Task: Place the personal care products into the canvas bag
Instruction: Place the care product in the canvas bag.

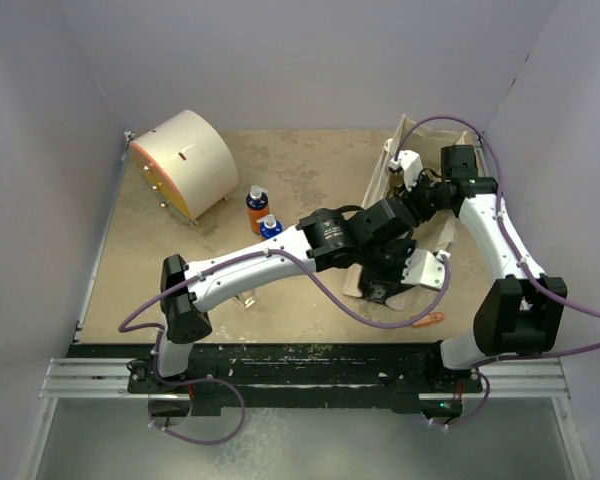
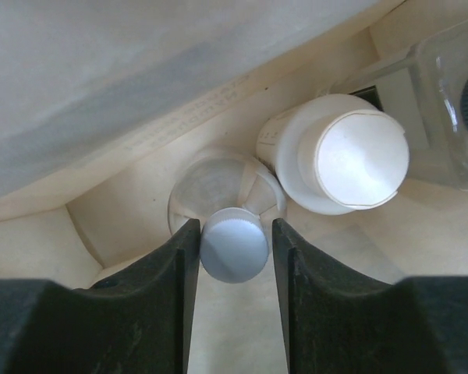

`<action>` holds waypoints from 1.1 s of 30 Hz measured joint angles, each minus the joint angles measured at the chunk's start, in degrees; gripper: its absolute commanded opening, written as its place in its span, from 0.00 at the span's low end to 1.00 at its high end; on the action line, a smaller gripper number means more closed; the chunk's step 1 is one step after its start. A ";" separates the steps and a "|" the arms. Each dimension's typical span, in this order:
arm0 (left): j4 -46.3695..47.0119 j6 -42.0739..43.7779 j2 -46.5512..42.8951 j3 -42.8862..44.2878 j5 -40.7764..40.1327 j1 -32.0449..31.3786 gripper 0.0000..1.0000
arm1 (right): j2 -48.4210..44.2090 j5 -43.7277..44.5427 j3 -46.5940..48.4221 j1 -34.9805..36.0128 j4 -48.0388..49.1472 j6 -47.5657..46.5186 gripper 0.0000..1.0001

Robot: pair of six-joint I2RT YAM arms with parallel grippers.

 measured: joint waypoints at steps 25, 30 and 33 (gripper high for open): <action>4.72 -3.13 -0.37 -2.56 -3.23 -1.07 0.21 | -5.38 0.33 6.86 -0.04 -0.87 2.12 0.68; 4.90 -3.02 -1.09 -2.93 -3.74 -1.07 0.43 | -7.34 0.37 8.31 -0.04 -1.70 3.91 0.68; 4.90 -3.21 -1.66 -2.93 -4.13 -1.09 0.51 | -7.91 0.35 10.12 -0.04 -2.01 5.49 0.68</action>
